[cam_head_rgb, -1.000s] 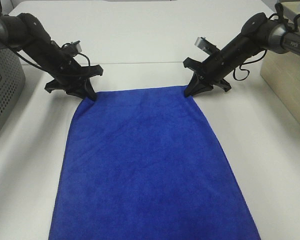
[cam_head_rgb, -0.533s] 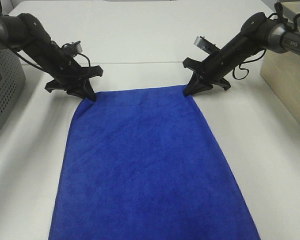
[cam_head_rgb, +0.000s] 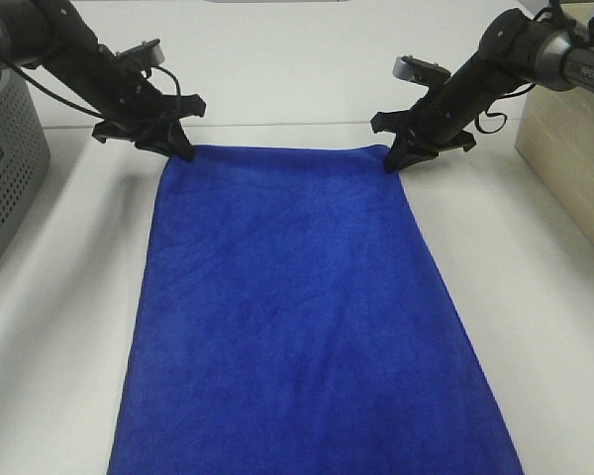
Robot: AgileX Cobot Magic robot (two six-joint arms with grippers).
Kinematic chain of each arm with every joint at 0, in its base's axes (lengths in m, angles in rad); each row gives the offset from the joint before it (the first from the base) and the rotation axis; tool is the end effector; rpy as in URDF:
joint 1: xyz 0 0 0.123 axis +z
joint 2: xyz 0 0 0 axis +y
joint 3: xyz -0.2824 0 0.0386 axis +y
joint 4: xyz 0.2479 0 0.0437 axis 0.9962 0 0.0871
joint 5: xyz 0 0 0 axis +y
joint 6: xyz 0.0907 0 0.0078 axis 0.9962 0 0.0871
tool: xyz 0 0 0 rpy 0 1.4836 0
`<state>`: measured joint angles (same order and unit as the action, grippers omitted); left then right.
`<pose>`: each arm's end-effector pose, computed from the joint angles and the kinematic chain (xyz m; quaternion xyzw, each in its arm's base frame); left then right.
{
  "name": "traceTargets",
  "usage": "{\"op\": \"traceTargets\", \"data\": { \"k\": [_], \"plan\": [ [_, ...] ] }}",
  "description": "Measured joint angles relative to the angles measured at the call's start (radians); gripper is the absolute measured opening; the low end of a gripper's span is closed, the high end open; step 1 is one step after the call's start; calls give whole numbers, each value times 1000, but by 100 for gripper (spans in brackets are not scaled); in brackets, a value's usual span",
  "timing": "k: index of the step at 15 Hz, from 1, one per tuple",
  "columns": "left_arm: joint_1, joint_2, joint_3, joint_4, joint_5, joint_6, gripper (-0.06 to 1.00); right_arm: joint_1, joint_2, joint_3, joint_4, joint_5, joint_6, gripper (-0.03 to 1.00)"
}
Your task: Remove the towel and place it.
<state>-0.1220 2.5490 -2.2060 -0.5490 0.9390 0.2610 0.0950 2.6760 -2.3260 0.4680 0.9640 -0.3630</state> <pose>0.5313 -0.1038 0.1322 0.0657 0.9505 -0.2317 0.1965 0.5445 0.0858 0.0934 -0.1224 0.9555 0.1862 0.1931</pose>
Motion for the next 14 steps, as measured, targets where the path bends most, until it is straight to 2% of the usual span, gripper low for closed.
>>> {"op": "traceTargets", "data": {
  "k": [5,8,14],
  "plan": [
    [-4,1,-41,0,-94,68,1,0,0,-2,-20,-142,-2,2],
    [-14,19,-45,2,-195,133,1,0,0,-2,-20,-228,-13,2],
    [-61,77,-47,17,-398,200,1,0,0,-2,-36,-324,-34,2]
  ]
}}
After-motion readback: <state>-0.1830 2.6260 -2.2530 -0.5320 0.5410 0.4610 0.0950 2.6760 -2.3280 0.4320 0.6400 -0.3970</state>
